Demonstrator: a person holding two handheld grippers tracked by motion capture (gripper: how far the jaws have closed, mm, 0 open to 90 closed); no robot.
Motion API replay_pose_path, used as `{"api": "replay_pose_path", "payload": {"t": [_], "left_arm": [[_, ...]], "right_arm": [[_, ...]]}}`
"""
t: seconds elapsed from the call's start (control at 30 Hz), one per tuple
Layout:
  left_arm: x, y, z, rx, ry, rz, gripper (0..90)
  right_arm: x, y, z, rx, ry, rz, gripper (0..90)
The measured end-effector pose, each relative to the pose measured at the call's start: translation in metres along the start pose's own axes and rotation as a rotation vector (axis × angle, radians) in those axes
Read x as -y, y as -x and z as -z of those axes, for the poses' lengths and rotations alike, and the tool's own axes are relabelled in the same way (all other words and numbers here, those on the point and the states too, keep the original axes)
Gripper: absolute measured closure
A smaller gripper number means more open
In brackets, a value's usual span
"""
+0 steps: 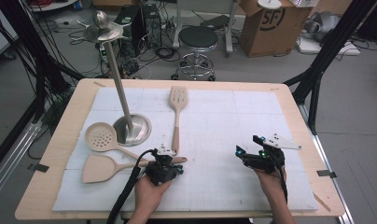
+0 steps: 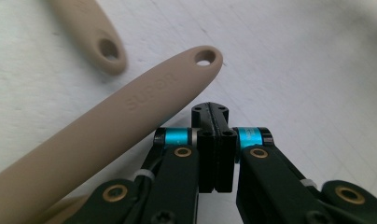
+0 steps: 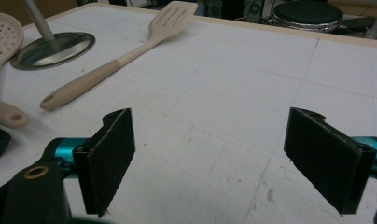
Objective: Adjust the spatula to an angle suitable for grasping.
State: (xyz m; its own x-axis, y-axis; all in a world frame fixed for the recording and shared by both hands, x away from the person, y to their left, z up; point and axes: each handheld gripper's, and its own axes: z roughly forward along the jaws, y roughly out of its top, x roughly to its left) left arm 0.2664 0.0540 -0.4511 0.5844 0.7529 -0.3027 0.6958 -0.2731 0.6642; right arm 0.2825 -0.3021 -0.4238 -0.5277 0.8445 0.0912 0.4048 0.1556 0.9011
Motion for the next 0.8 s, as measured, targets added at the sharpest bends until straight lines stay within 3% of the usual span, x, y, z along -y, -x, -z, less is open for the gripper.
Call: {"api": "replay_pose_path", "payload": {"t": [0.13, 0.37, 0.6, 0.8], "left_arm": [[-0.005, -0.011, 0.006, -0.028, 0.035, 0.037, 89.9], [-0.006, -0.024, 0.008, -0.107, 0.044, 0.027, 89.9], [-0.008, -0.041, 0.017, -0.145, 0.071, 0.07, 89.9], [-0.007, -0.049, 0.019, -0.22, 0.071, 0.061, 89.9]], "right_arm": [[0.001, 0.002, 0.002, 0.006, 0.007, -0.001, 15.4], [0.001, 0.003, 0.003, 0.007, 0.01, -0.004, 15.5], [0.001, 0.002, 0.003, 0.005, 0.007, -0.007, 15.5], [0.001, 0.003, 0.003, 0.005, 0.005, -0.013, 15.6]]}}
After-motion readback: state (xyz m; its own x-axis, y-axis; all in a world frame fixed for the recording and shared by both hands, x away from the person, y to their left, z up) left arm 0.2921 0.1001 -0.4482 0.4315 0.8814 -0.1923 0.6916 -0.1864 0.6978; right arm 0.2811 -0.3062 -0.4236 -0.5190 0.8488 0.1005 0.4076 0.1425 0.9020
